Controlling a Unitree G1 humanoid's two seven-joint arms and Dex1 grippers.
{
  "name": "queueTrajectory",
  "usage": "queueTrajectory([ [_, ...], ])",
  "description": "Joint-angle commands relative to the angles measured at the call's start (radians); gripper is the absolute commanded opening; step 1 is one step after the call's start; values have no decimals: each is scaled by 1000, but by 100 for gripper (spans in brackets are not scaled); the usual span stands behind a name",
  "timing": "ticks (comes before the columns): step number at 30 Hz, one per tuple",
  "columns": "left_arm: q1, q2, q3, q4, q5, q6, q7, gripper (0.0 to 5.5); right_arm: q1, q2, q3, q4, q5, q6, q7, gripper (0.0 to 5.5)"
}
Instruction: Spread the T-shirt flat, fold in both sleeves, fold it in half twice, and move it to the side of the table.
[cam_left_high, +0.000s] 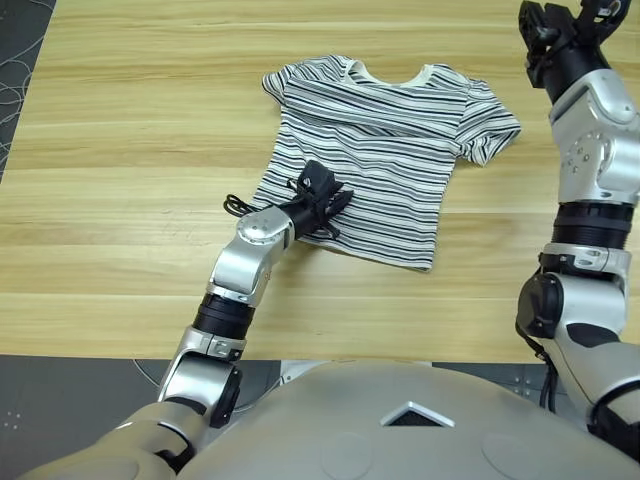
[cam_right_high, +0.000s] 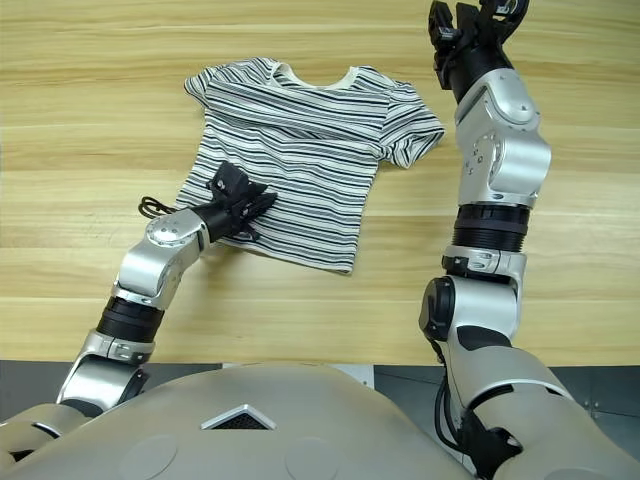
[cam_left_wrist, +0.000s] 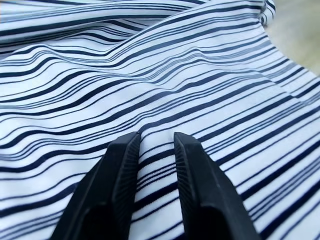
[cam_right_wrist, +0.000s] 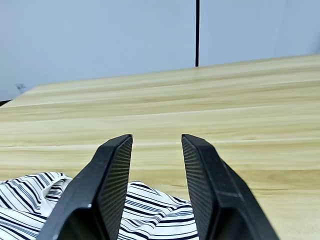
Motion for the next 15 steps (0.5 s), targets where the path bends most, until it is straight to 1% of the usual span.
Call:
queueTrajectory([
  [1,70,75,-43,78,71,18,-35,126,0,5,13,-61,11,42,-1,184],
  [3,138,115,-67,-1,76,44,-58,126,-2,4,15,-74,12,54,-2,184],
  [4,192,143,-84,-77,68,79,-74,126,-9,2,16,-73,10,58,-1,184],
  [6,326,212,-108,-269,29,173,-95,126,-27,-2,20,-74,6,65,-2,184],
  [8,460,278,-105,-456,-20,256,-100,126,-52,-3,25,-68,2,68,-2,184],
  [11,579,328,-39,-619,-117,351,-104,126,-82,3,38,-54,-2,68,1,184],
  [15,588,329,31,-710,-304,468,-149,126,-115,9,53,-29,-3,62,4,184],
])
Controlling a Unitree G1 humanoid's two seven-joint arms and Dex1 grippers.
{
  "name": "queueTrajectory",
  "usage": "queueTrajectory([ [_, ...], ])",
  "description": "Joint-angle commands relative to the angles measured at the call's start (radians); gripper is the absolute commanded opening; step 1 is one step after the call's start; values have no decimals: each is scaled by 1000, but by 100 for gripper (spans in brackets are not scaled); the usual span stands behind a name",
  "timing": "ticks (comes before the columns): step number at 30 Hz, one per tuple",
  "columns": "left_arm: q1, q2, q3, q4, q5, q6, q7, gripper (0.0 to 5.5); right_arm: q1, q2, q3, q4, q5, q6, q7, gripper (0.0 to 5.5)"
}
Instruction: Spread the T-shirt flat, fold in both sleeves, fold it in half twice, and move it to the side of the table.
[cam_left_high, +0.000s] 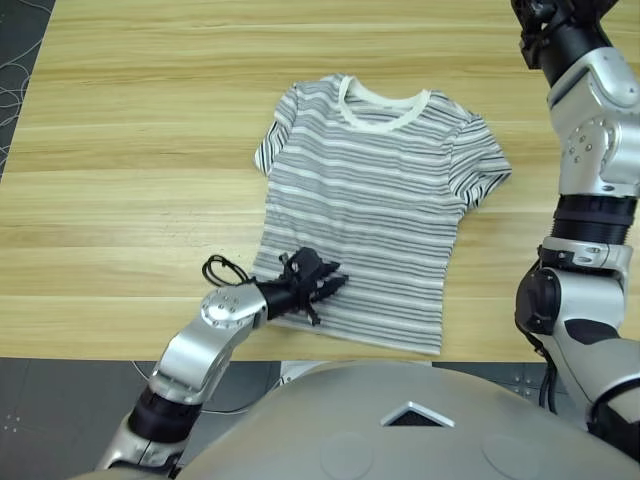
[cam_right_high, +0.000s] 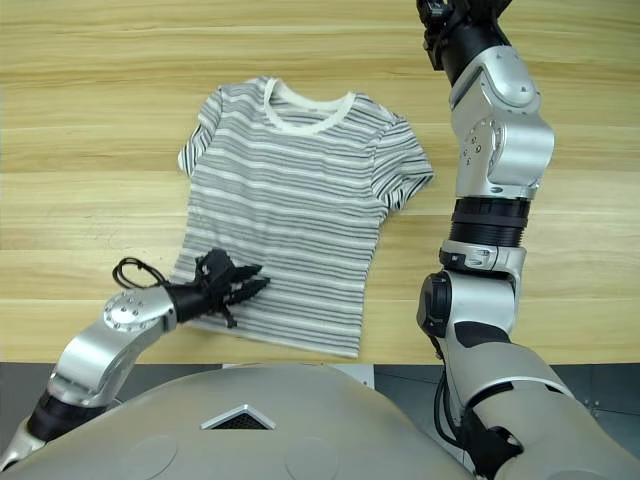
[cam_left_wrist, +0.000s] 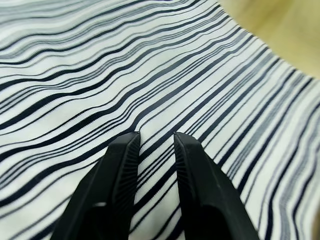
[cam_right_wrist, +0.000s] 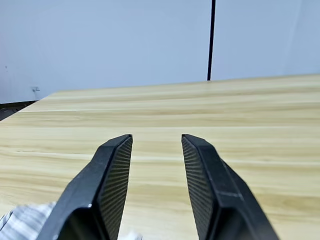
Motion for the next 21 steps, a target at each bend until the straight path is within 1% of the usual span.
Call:
queueTrajectory([
  [1,23,18,49,-19,-138,183,-25,126,-52,10,29,29,-7,24,9,184],
  [3,-7,4,69,-23,-189,213,-28,126,-41,17,55,30,-12,31,24,184],
  [5,-70,-38,90,-1,-198,229,22,126,-3,33,91,26,-16,43,37,184],
  [8,-234,-179,165,50,-208,232,146,126,144,94,192,-13,-18,90,67,184],
  [10,-319,-247,201,67,-215,220,201,126,219,120,228,-22,-21,109,68,184],
  [11,-369,-283,238,80,-232,222,230,126,261,130,243,-18,-20,124,70,184],
  [13,-445,-329,292,94,-259,223,267,126,331,144,265,-10,-17,158,79,184],
  [16,-515,-360,341,97,-289,227,303,126,407,158,270,12,-6,217,82,184],
  [19,-555,-361,356,125,-281,214,317,126,444,164,217,63,-16,207,27,184],
  [21,-569,-357,356,164,-262,197,321,126,456,131,173,62,-28,193,4,184],
])
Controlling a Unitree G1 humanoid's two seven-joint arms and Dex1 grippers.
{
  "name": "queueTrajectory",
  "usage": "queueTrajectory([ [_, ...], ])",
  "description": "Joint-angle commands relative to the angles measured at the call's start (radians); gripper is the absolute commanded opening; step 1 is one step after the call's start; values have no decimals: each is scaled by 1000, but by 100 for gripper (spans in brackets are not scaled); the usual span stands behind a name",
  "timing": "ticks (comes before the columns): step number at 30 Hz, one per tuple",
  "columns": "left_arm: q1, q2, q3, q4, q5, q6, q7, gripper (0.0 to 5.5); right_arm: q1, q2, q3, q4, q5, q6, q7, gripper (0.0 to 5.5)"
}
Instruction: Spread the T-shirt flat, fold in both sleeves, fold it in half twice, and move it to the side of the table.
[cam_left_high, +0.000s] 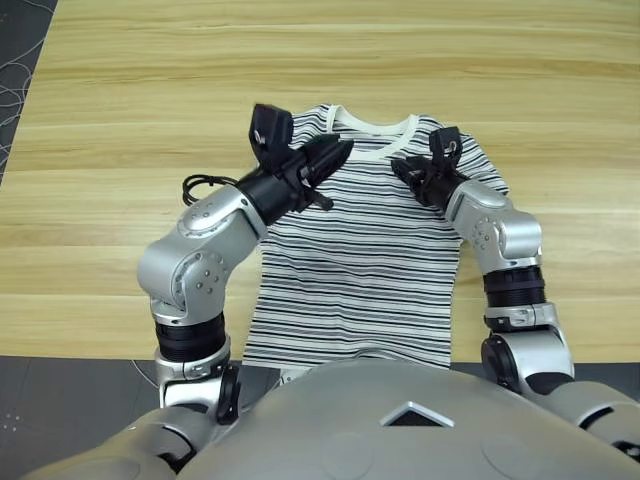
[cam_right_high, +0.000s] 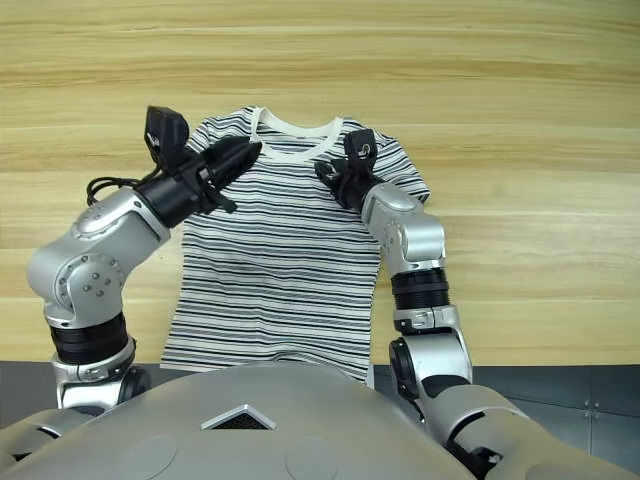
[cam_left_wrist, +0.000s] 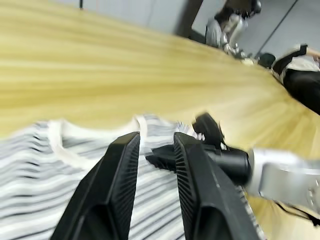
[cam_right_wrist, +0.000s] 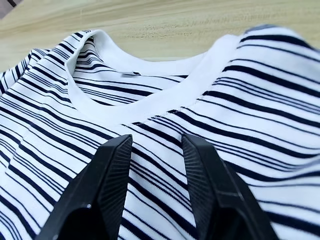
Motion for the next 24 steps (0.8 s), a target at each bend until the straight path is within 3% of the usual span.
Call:
queueTrajectory([
  [1,-31,8,2,66,31,-23,17,126,78,-62,-72,62,-35,32,-64,184],
  [7,-69,18,-10,196,114,-108,29,126,74,-196,-154,138,-75,-39,-66,184],
  [15,-241,107,-151,711,434,-416,-24,126,90,-158,-70,37,-50,-3,14,184],
  [24,-644,-40,-153,1224,540,-759,-48,126,106,-144,-20,34,-62,-6,41,184],
])
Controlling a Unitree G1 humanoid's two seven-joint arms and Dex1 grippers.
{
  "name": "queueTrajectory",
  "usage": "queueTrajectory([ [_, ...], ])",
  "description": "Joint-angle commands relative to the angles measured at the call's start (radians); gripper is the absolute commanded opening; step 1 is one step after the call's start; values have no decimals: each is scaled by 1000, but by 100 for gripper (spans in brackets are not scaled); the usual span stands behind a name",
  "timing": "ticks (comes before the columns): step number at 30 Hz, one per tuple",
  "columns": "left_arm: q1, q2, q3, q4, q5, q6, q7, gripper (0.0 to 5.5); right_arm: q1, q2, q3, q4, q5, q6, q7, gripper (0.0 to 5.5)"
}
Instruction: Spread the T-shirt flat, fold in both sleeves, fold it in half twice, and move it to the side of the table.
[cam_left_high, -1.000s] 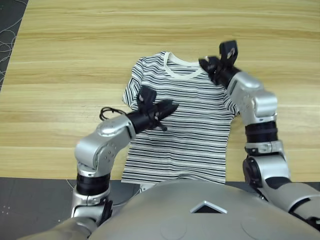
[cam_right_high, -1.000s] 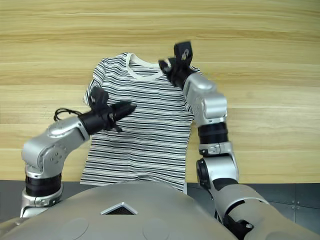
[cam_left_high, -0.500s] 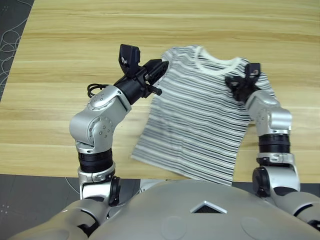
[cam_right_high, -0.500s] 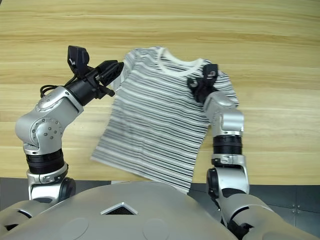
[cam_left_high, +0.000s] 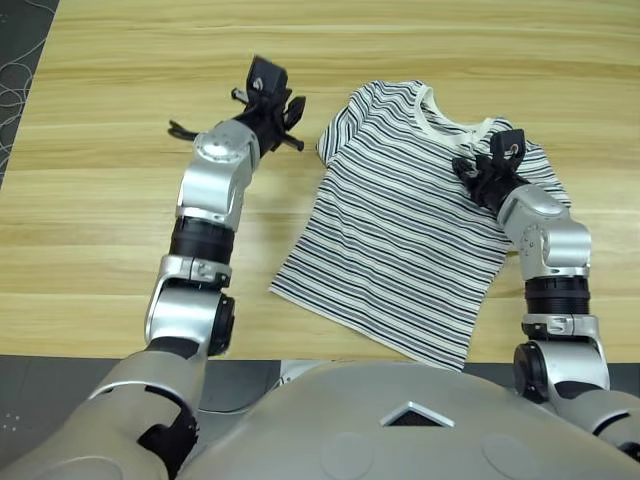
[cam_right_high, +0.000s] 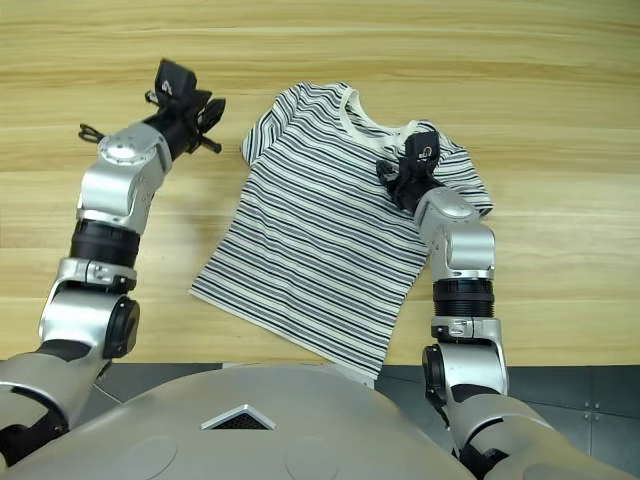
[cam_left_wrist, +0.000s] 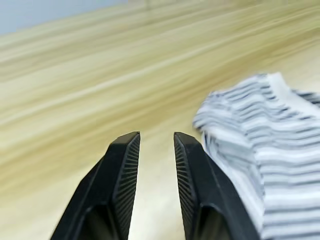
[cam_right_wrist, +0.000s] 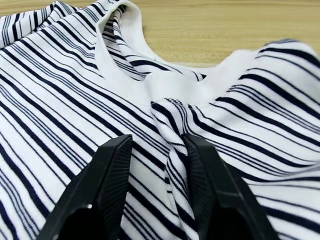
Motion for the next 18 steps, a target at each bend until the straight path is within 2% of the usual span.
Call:
queueTrajectory([
  [1,-174,-68,35,190,9,-122,8,126,60,32,47,53,-12,56,16,184],
  [4,-246,-102,47,326,18,-170,0,126,63,37,53,49,-17,59,17,184],
  [10,-294,-114,-18,586,152,-205,41,126,61,44,52,38,-14,62,12,184],
  [18,-294,-108,-44,658,247,-219,41,126,50,47,49,48,-18,47,10,184],
])
